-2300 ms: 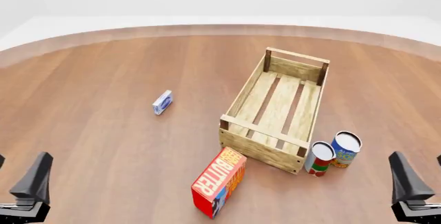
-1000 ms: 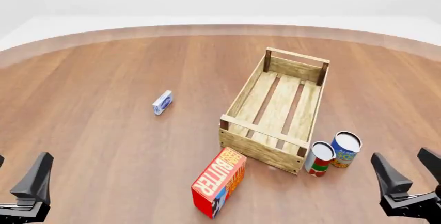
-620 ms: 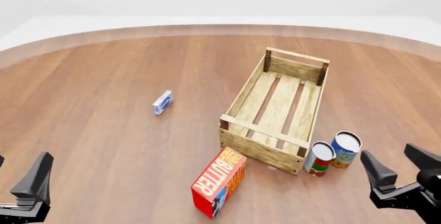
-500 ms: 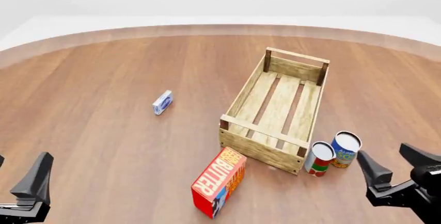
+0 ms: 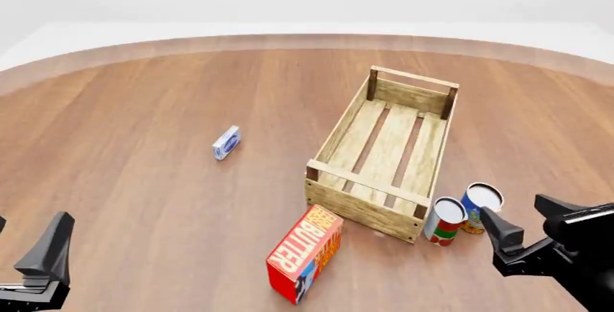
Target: Pick up the tomato sauce, and put it in the wooden tray.
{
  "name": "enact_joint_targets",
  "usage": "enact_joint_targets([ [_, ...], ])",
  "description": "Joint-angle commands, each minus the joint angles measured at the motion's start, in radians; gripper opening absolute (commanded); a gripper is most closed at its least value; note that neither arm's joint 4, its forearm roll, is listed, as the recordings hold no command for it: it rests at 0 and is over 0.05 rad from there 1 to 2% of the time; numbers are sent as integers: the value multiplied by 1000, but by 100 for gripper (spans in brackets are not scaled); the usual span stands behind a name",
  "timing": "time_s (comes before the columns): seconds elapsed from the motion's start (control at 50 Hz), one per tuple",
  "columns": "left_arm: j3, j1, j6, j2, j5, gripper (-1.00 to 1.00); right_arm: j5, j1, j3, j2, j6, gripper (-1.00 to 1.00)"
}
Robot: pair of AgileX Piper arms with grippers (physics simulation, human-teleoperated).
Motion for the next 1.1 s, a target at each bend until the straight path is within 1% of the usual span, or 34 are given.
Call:
enact_joint_targets([
  [0.02, 0, 0, 0, 0, 0, 100, -23, 12, -8, 62, -5, 100],
  [0.1, 0, 0, 0, 0, 0, 100, -39, 17, -18, 95, -8, 100],
  [0.48, 0, 0, 0, 0, 0, 100, -67, 29, -39, 159, -15, 100],
  [0.54, 0, 0, 0, 0, 0, 100, -88, 31, -35, 180, -14, 100],
  [0.56, 0, 0, 0, 0, 0, 100, -152, 43, -36, 263, -11, 100],
  [0.58, 0, 0, 0, 0, 0, 100, -162, 45, -34, 273, -10, 100],
  [0.74, 0, 0, 0, 0, 0, 100, -171, 47, -39, 288, -12, 100],
  [0.82, 0, 0, 0, 0, 0, 100, -201, 53, -36, 323, -12, 100],
  [0.98, 0, 0, 0, 0, 0, 100, -221, 54, -32, 346, -13, 100],
  [1.1, 0, 0, 0, 0, 0, 100, -263, 51, -19, 386, -15, 100],
])
